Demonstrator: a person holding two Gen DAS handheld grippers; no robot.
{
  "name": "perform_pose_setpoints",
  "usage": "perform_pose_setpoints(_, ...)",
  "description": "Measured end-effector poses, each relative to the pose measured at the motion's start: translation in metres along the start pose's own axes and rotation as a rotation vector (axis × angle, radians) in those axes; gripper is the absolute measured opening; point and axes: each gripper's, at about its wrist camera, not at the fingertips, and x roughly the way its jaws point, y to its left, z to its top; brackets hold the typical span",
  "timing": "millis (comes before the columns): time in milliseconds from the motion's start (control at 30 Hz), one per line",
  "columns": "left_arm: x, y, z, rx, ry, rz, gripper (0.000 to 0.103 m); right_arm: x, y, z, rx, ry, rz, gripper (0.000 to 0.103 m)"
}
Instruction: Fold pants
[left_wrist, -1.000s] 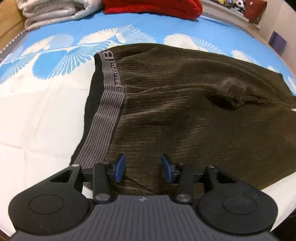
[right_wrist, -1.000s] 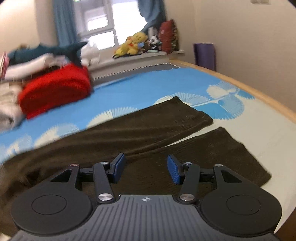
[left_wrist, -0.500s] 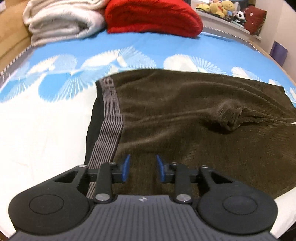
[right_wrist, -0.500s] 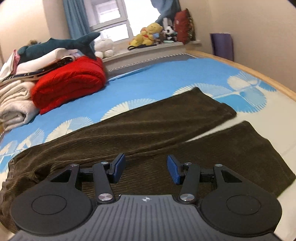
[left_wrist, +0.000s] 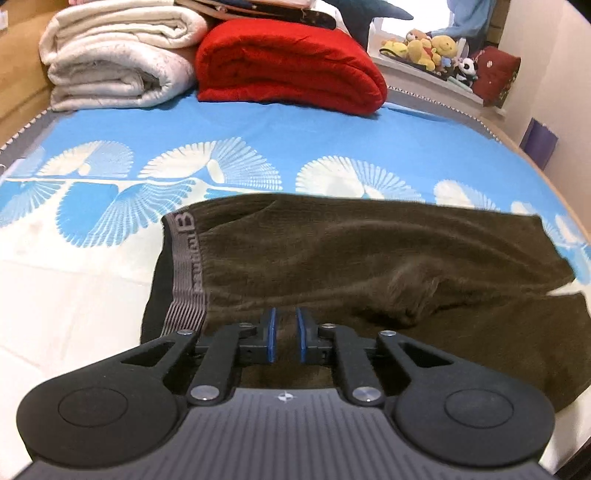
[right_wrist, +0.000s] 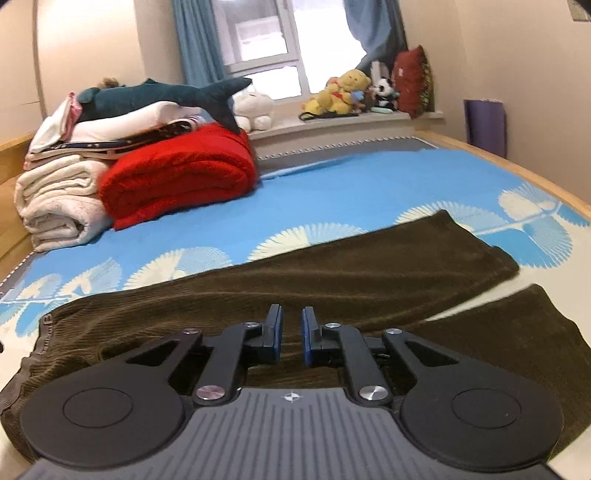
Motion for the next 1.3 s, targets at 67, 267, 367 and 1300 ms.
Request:
perform_pose_setpoints(67, 0.006, 0.009, 0.019, -0.032, -0.018, -0.002, 0.007, 0.002, 0.005, -0.001, -0.030, 0.007, 0.011, 0.012)
perform_pose_setpoints(267, 0.047, 0.052, 0.081, -0.189, -0.092, -0.015, 0.006, 0.007, 0.008, 0.002, -0.024, 0.029, 0.025, 0.012)
perform_pose_setpoints(367, 0.078, 0.066, 0.100, -0.219, -0.102, -0.020, 0.007, 0.003, 0.010, 0.010, -0.003, 0.023, 0.053, 0.012)
perform_pose_setpoints(1300, 0.181, 0.018, 0.121, 0.277, 0.089, 0.058, 0.010, 0.000, -0.005, 0.024, -0.049, 0.075, 0.034, 0.012)
